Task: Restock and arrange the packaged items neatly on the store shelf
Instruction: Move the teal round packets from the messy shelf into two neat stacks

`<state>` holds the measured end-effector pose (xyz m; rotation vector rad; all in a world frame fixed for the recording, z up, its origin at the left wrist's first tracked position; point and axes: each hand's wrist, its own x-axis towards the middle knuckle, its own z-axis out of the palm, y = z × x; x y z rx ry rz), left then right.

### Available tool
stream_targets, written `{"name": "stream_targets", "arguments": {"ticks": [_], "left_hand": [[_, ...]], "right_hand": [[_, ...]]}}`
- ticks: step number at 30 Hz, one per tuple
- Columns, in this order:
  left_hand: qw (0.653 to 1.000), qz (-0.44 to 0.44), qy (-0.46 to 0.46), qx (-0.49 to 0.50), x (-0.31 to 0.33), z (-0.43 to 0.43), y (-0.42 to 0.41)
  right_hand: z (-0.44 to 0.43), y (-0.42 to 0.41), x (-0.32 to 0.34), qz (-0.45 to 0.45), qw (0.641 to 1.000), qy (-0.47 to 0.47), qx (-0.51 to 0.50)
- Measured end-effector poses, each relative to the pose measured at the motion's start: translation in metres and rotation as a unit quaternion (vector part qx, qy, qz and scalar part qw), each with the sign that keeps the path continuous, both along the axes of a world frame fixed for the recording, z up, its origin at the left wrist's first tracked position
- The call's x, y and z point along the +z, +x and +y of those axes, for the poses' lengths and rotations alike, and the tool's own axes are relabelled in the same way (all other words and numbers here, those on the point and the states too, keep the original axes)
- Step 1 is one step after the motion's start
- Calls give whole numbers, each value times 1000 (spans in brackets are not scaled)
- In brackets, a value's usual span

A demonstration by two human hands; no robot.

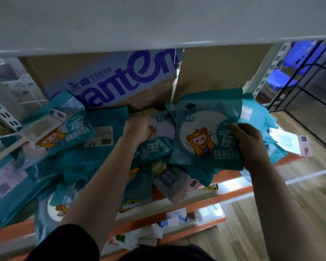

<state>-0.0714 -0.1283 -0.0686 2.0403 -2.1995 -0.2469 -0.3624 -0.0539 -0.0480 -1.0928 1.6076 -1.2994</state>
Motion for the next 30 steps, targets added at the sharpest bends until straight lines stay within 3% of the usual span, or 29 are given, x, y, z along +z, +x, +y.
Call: {"name": "stream_targets", "arguments": {"ticks": [6, 10, 15, 26, 30], "left_hand": [[997, -54, 12, 58, -6, -18, -6], [993, 47, 33, 100, 0, -28, -10], [981, 167, -15, 94, 17, -26, -16], [966, 243, 72, 45, 54, 18, 26], [959, 272, 6, 81, 58, 50, 52]], "right_hand": [[21, -9, -11, -19, 998, 31, -44], [28, -12, -16, -38, 996, 44, -60], [27, -15, -19, -52, 996, 39, -61], [11, 3, -22, -89, 996, 12, 12], [0, 21, -15, -99, 992, -8, 77]]}}
